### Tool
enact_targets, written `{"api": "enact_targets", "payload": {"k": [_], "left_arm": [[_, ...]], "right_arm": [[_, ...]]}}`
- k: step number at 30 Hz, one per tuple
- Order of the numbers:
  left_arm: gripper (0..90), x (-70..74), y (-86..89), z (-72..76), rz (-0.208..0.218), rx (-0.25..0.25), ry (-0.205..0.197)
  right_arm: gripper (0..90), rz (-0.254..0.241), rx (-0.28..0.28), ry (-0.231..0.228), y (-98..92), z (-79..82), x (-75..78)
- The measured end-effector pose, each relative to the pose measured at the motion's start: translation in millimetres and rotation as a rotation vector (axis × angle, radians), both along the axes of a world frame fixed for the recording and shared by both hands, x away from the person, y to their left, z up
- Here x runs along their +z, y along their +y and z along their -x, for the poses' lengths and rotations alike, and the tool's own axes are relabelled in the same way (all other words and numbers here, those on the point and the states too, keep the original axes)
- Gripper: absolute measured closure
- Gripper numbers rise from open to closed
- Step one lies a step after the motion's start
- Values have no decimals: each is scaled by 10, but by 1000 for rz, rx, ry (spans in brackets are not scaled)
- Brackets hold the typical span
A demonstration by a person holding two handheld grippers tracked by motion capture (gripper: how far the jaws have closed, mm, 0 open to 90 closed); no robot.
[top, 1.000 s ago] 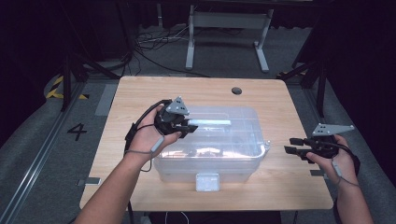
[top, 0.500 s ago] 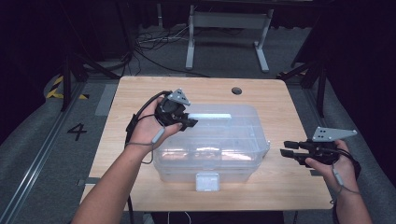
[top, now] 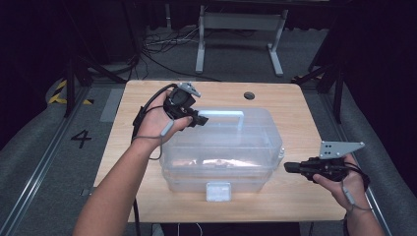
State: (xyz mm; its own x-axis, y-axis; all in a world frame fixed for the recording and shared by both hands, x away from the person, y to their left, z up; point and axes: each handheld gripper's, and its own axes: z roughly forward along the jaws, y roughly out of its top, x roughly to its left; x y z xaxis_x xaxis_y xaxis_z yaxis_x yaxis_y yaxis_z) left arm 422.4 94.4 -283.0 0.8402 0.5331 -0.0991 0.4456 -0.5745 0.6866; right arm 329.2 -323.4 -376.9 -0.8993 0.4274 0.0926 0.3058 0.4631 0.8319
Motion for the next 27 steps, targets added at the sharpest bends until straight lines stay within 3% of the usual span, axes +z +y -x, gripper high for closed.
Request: {"api": "enact_targets", "payload": {"k": [2,8,19,21,23,27], "left_arm": [[758,19,6,-42,4,-3,19],[758,19,-1,-21,-5,-6,8],[754,5,14,-2,-3,-20,-9],[690,23,44,16,47,-18,-3],[645,40,71,29,62,-20,-5],[526,118,184,116,88,2,-57]], "right_arm": [[900,-10,13,-1,67,2,-33],[900,-38,20,-11,146,-20,-71],[900,-46,4,-9,155,-32,-91],[900,-47,1,-13,155,-31,-92],[900,-49,0,-13,157,-29,-90],[900,-43,0,-16,164,-27,-78]]}}
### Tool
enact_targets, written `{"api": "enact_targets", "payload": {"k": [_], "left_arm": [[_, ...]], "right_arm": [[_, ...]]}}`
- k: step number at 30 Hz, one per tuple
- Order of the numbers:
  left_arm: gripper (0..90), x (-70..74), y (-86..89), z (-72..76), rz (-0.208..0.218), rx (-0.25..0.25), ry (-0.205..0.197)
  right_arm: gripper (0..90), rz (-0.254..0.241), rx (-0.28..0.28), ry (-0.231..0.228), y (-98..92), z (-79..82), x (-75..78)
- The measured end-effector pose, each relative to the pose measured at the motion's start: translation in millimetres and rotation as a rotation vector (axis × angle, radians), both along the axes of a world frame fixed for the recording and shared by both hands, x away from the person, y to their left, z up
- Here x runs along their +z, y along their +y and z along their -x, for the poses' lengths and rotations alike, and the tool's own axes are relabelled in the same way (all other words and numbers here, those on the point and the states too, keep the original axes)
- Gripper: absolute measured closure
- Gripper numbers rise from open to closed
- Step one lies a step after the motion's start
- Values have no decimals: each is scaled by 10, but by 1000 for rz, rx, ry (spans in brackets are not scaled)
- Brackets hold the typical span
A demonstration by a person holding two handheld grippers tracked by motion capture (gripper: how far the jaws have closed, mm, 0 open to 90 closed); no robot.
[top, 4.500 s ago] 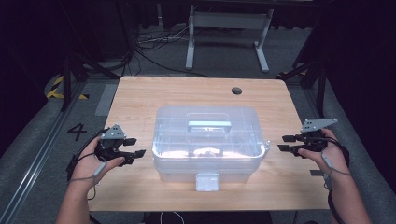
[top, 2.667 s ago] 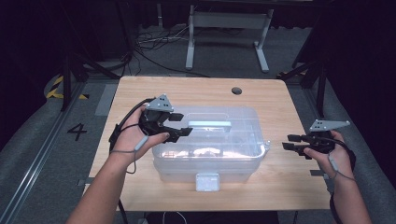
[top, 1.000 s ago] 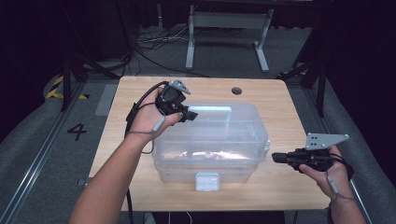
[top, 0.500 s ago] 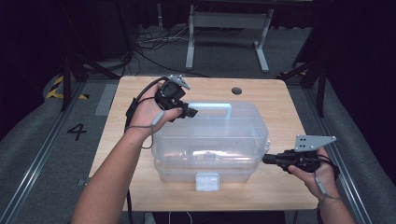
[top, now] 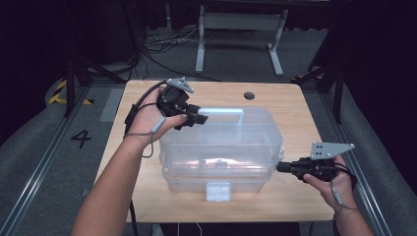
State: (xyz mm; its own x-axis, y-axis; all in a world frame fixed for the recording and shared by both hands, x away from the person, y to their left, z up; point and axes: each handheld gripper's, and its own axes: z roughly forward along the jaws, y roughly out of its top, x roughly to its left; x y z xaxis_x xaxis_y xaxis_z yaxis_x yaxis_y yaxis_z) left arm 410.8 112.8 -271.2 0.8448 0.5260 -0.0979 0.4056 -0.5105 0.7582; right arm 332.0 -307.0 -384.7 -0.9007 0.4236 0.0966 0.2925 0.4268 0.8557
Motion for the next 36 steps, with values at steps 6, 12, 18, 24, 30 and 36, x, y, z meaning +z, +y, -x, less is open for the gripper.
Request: {"api": "enact_targets", "payload": {"k": [6,12,18,24,30,36], "left_arm": [[522,123,137,135,41,24,-39],[554,222,262,329,62,34,-61],[583,271,294,466,64,32,-63],[609,272,326,553,67,31,-59],[653,285,381,633,91,48,-78],[781,321,417,742,88,59,-113]], "right_arm": [[900,-2,4,-10,12,-9,34],[900,-21,4,-27,42,-66,93],[900,-38,-9,-42,81,-131,172],[900,-60,-5,-46,85,-189,245],[900,-63,-10,-47,101,-243,308],[900,-59,-27,-46,120,-264,351]]}}
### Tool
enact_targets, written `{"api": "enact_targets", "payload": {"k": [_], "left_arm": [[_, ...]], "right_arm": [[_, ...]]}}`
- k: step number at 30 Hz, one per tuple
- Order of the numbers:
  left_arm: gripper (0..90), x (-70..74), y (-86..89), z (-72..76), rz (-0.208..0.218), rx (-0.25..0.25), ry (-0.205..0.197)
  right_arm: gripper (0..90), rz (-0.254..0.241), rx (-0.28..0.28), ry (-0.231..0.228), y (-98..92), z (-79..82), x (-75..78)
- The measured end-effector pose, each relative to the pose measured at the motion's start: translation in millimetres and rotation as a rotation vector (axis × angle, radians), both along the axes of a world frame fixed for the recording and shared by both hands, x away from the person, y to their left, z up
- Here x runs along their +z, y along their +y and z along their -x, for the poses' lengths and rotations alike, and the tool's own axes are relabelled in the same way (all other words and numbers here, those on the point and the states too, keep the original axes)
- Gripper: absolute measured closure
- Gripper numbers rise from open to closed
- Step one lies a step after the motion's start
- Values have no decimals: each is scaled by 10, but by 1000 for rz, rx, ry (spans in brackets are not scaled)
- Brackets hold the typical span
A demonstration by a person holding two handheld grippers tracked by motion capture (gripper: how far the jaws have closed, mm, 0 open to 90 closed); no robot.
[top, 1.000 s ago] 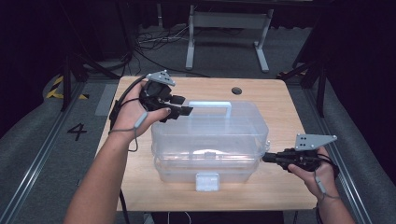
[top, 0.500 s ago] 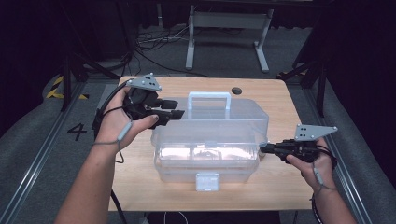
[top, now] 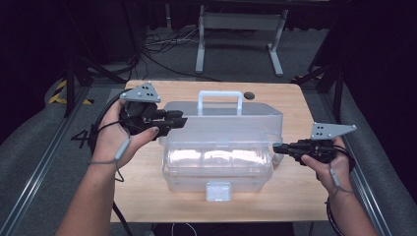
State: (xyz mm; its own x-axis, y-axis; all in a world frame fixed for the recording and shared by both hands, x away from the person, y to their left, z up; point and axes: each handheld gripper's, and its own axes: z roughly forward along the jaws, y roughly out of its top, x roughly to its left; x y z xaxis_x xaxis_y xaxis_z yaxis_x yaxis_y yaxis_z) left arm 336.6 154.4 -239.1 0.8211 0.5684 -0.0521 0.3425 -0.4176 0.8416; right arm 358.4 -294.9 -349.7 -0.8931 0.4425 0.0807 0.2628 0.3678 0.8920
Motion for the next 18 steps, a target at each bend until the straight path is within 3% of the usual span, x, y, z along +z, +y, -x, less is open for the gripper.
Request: {"api": "enact_targets", "payload": {"k": [6,18], "left_arm": [[894,-16,23,119,-4,-28,6],[897,-204,94,220,34,-52,14]], "right_arm": [[900,-11,-14,-12,22,-59,68],[900,-58,-46,-26,75,-139,121]]}}
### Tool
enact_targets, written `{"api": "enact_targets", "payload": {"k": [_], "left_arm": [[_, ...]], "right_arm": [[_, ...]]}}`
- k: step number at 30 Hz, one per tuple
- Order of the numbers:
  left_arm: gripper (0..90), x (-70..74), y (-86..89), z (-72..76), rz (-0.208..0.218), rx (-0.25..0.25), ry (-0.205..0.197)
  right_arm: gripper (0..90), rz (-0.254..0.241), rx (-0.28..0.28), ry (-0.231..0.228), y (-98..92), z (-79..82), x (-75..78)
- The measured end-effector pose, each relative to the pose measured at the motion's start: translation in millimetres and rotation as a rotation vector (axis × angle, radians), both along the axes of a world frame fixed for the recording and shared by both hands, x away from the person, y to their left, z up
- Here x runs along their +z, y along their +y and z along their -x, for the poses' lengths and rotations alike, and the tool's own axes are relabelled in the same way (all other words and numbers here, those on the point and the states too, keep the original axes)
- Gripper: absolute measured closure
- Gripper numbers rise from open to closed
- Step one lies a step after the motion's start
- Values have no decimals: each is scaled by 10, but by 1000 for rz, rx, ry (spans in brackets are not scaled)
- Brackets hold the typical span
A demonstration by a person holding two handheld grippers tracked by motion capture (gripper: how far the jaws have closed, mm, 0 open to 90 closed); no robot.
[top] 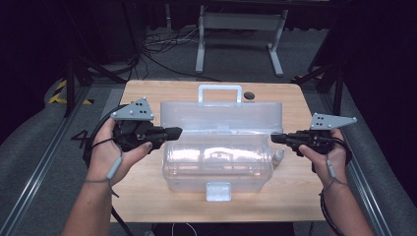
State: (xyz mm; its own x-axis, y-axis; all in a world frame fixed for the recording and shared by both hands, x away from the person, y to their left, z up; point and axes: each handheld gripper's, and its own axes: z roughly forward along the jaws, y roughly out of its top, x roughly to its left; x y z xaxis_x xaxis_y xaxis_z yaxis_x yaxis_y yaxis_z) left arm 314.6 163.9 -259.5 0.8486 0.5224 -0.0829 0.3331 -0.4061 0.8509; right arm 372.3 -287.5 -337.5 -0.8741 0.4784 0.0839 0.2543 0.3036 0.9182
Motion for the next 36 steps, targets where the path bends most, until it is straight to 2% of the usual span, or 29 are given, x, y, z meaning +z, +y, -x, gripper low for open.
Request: {"api": "enact_targets", "payload": {"k": [10,14,16,19,22,25,27,36], "left_arm": [[898,-237,55,-37,43,27,3],[897,-339,70,-59,37,59,-6],[897,-403,77,-68,16,98,-20],[897,-494,92,-88,65,80,-1],[897,-514,79,-102,17,100,-3],[897,-535,69,-110,24,91,5],[897,-563,58,-134,10,109,3],[898,-680,89,-243,44,164,9]], "right_arm": [[900,-21,-19,-5,10,1,-2],[900,-22,-25,-9,14,9,-8],[900,-24,-28,-7,10,12,-9],[900,-24,-33,-10,11,18,-7],[900,-26,-38,-13,10,20,-8],[900,-28,-39,-14,10,21,-9],[900,-30,-45,-17,13,27,-13],[900,-32,-47,-21,12,51,-25]]}}
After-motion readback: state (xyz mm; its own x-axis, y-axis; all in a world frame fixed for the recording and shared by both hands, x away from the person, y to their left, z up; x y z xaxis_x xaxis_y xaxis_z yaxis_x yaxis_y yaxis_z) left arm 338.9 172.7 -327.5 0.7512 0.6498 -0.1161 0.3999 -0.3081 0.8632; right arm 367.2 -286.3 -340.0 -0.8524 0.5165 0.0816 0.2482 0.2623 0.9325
